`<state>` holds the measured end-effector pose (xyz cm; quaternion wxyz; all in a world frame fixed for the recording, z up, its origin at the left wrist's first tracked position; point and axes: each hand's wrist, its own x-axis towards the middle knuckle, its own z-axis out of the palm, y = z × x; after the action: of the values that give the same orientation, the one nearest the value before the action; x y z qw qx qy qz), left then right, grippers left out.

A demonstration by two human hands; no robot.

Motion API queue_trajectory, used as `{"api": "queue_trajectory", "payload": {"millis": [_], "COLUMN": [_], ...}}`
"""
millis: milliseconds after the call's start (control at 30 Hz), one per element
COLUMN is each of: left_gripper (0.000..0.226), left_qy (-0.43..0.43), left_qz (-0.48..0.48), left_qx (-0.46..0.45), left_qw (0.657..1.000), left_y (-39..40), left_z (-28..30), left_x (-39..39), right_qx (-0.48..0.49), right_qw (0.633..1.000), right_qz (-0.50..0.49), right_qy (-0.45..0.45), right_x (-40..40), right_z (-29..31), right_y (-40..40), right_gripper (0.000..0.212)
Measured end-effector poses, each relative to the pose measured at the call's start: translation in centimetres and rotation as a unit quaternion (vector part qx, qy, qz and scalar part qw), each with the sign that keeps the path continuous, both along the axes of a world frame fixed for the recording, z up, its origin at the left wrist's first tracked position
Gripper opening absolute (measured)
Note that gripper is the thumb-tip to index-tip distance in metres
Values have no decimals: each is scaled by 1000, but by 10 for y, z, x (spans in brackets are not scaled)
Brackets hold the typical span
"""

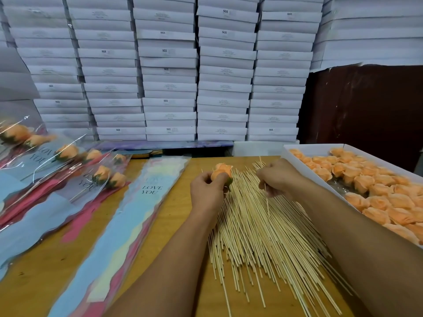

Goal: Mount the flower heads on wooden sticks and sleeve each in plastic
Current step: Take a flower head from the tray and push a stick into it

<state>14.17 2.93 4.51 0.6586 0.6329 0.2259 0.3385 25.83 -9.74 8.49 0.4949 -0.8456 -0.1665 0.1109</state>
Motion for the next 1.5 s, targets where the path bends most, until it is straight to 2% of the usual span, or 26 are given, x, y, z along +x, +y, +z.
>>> {"api": "queue_trajectory", "payload": {"millis": [133,300,367,467,600,700,800,900,1067,1200,1300,1400,1433,1500], "left_gripper": [15,11,14,22,33,31,28,26,22,19,19,18,18,19], "left_qy": [-14,-64,-79,-104,-122,-132,-142,-160,-191,-199,-190,-202,-208,-217], "left_qz": [-10,-64,-79,-96,-97,-104,-121,-131,-155,-164,-167,-145,-140,-136], "left_qx": [-25,-152,-199,-267,-324,-342,-364,-386,-431,-446,-442,-447,-453,-462], "left_qw": [1000,984,974,953,933,925,912,899,868,857,861,859,855,849], "left_y": [2,3,3,7,10,11,14,17,20,21,22,22,23,24], "left_z": [-2,2,3,5,6,7,8,9,10,12,12,14,15,17], "left_x": [2,2,1,-1,-1,-2,-4,-5,-7,-8,-8,-9,-9,-9], "right_qx": [12,45,88,179,267,238,192,204,248,226,217,222,225,222], "right_qw": [999,995,989,976,956,958,963,949,940,946,940,930,927,924], "right_qz": [45,68,102,122,88,97,166,223,211,215,255,288,299,309], "right_qy": [-18,-53,-56,-18,81,125,95,88,101,92,72,49,41,25], "right_x": [-27,-52,-57,-61,-66,-69,-75,-81,-90,-97,-100,-102,-103,-105], "right_z": [9,-1,-9,-18,-23,-25,-27,-26,-22,-29,-34,-34,-34,-33], "right_y": [0,1,1,-1,-2,1,1,-2,-1,4,6,3,3,3], "right_gripper": [13,16,19,24,24,26,29,27,15,18,26,57,61,58]}}
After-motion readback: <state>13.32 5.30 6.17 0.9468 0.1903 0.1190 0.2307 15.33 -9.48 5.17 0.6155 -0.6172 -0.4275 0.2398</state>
